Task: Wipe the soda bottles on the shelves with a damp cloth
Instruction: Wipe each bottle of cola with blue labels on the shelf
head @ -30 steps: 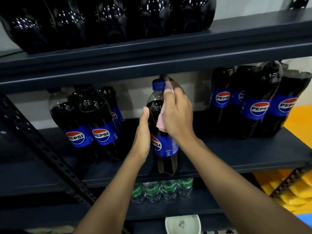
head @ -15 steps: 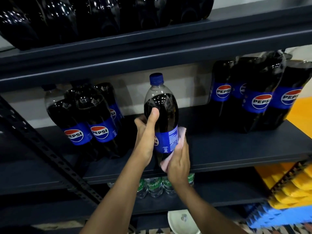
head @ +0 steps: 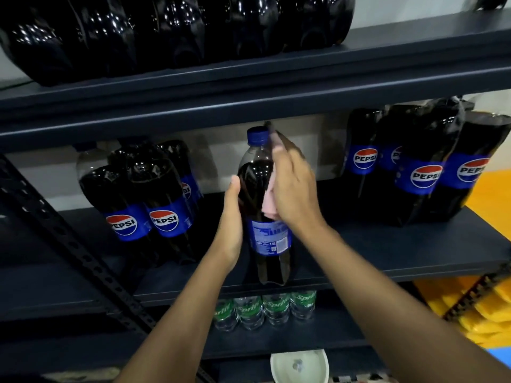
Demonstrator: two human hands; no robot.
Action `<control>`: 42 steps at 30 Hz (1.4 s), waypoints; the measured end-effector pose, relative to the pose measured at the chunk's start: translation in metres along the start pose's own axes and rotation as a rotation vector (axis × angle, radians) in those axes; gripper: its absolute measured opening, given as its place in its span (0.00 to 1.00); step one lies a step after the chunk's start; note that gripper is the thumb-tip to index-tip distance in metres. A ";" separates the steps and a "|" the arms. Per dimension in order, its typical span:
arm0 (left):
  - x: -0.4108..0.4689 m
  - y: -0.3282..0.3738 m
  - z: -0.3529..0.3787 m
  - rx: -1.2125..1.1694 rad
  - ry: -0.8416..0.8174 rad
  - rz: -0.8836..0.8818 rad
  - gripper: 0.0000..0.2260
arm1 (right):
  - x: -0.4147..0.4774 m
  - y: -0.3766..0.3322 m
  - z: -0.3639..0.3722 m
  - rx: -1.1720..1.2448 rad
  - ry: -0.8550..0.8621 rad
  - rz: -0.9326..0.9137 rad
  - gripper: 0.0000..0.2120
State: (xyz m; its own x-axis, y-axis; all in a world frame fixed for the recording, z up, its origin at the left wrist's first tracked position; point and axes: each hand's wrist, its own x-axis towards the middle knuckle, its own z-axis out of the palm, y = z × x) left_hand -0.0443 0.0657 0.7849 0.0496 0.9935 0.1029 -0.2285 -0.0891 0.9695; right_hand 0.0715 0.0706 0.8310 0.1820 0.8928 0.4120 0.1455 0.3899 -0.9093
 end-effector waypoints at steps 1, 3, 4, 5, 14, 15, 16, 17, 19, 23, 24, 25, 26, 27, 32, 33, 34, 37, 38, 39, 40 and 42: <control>0.000 0.000 0.000 -0.010 0.011 0.002 0.26 | 0.008 -0.005 -0.001 -0.011 -0.035 0.006 0.16; -0.001 -0.002 0.001 -0.018 0.003 0.000 0.26 | 0.014 -0.006 0.002 -0.006 -0.045 -0.014 0.16; -0.003 -0.004 0.003 0.007 -0.011 0.003 0.26 | 0.012 -0.001 0.004 0.016 -0.022 -0.040 0.15; -0.004 -0.005 0.005 0.044 0.002 0.002 0.28 | 0.006 0.006 0.008 0.022 0.028 -0.093 0.14; 0.003 -0.023 -0.001 0.014 0.135 -0.030 0.49 | -0.082 0.118 0.032 -0.118 0.220 -0.040 0.23; 0.005 -0.025 -0.003 0.023 0.137 -0.037 0.48 | -0.090 0.124 0.031 -0.038 0.212 0.075 0.22; 0.008 -0.027 -0.004 0.026 0.125 -0.041 0.48 | -0.094 0.131 0.030 0.056 0.210 0.193 0.20; 0.010 -0.030 -0.007 0.026 0.106 -0.051 0.48 | -0.096 0.135 0.030 0.138 0.209 0.266 0.17; 0.013 -0.032 -0.009 0.018 0.094 -0.063 0.49 | -0.095 0.140 0.029 0.241 0.199 0.322 0.16; 0.003 -0.009 -0.001 0.060 0.014 -0.026 0.36 | -0.078 0.128 0.028 0.339 0.168 0.334 0.17; 0.002 -0.005 0.000 0.049 -0.013 -0.020 0.32 | -0.070 0.117 0.027 0.317 0.161 0.300 0.18; 0.001 -0.002 0.001 0.032 -0.029 -0.028 0.29 | -0.062 0.103 0.026 0.296 0.156 0.257 0.20; 0.001 0.000 0.001 0.018 -0.025 -0.027 0.28 | -0.053 0.088 0.024 0.284 0.146 0.201 0.21; 0.002 0.001 -0.001 0.013 -0.016 -0.025 0.28 | -0.042 0.073 0.022 0.262 0.135 0.143 0.21; 0.005 0.002 -0.011 0.064 -0.002 -0.025 0.26 | 0.006 0.006 0.009 0.062 -0.003 0.050 0.20; 0.005 0.000 -0.012 0.067 -0.032 -0.031 0.26 | 0.011 0.001 0.009 0.046 -0.029 0.027 0.19; 0.003 -0.002 -0.011 0.068 -0.044 -0.039 0.26 | 0.013 0.001 0.010 0.028 -0.044 -0.007 0.17; 0.002 -0.015 -0.009 0.068 -0.006 -0.082 0.49 | 0.003 0.018 0.016 -0.014 0.064 -0.098 0.12; 0.002 -0.018 -0.007 0.057 0.008 -0.081 0.51 | -0.006 0.026 0.019 -0.025 0.125 -0.144 0.14; 0.003 -0.022 -0.008 0.058 0.019 -0.076 0.49 | -0.015 0.036 0.023 -0.030 0.181 -0.189 0.18; 0.003 -0.024 -0.008 0.068 0.022 -0.079 0.45 | -0.025 0.046 0.027 -0.024 0.222 -0.211 0.21; 0.006 -0.026 -0.009 0.078 0.048 -0.078 0.42 | -0.040 0.069 0.032 0.007 0.259 -0.169 0.23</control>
State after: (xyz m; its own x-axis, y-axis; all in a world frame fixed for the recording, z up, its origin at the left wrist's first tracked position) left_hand -0.0465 0.0743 0.7582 0.0171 0.9997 0.0173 -0.1490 -0.0145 0.9887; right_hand 0.0427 0.0687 0.7503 0.3980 0.7284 0.5578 0.1878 0.5304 -0.8267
